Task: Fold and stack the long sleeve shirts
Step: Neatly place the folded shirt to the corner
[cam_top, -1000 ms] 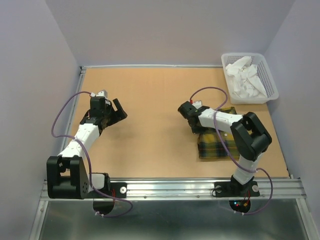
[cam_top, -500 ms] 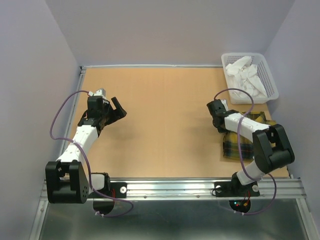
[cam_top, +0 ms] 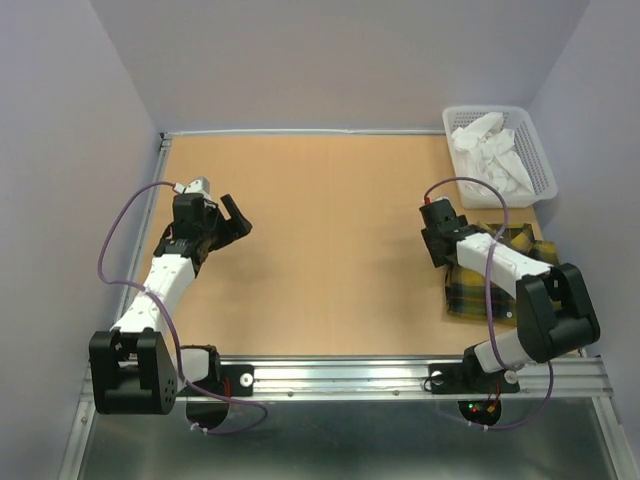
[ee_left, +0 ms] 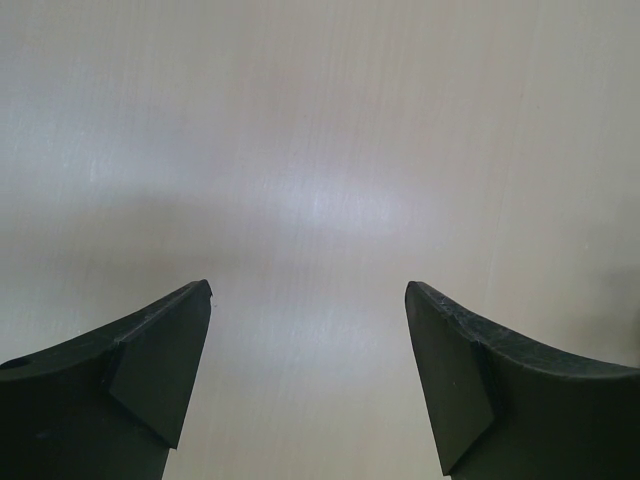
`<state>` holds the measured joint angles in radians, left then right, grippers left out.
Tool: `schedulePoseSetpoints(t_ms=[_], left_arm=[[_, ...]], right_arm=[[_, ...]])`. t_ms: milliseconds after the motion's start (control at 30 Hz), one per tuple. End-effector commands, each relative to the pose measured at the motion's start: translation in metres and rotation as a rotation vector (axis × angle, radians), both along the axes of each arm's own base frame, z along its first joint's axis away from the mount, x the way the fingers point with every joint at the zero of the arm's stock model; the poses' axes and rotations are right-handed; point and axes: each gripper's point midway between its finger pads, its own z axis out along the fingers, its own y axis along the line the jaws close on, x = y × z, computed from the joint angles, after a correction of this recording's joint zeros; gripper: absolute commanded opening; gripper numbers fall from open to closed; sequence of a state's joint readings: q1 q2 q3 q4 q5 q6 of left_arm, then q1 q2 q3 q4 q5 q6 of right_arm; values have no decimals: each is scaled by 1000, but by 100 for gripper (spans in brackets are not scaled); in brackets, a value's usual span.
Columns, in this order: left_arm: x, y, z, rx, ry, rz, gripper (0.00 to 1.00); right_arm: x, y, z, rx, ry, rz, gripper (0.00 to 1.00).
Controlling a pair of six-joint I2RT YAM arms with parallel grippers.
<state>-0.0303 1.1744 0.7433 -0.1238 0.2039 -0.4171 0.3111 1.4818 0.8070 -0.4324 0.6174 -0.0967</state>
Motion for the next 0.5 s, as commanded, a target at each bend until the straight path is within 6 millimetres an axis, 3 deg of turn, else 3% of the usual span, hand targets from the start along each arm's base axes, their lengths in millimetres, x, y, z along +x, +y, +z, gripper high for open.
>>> schedulePoseSetpoints(t_ms=[0, 100, 167, 233, 333, 433, 467], left_arm=[[2, 8, 18, 31, -75, 23, 90], [-1, 9, 27, 30, -72, 34, 91], [-6, 9, 33, 28, -61, 39, 92], [-6, 13, 54, 38, -96, 54, 93], [-14, 20, 89, 65, -135, 87, 94], [-29, 32, 139, 95, -225, 139, 95], [-35, 35, 161, 102, -266, 155, 96]], right_arm=[[15, 19, 30, 126, -123, 10, 75], [20, 32, 59, 219, -178, 7, 88], [24, 42, 90, 292, -232, 12, 93], [22, 45, 112, 330, -266, -1, 100], [19, 45, 176, 392, -408, 4, 100], [4, 42, 212, 435, -478, 3, 100], [-6, 38, 241, 459, -562, 4, 100]])
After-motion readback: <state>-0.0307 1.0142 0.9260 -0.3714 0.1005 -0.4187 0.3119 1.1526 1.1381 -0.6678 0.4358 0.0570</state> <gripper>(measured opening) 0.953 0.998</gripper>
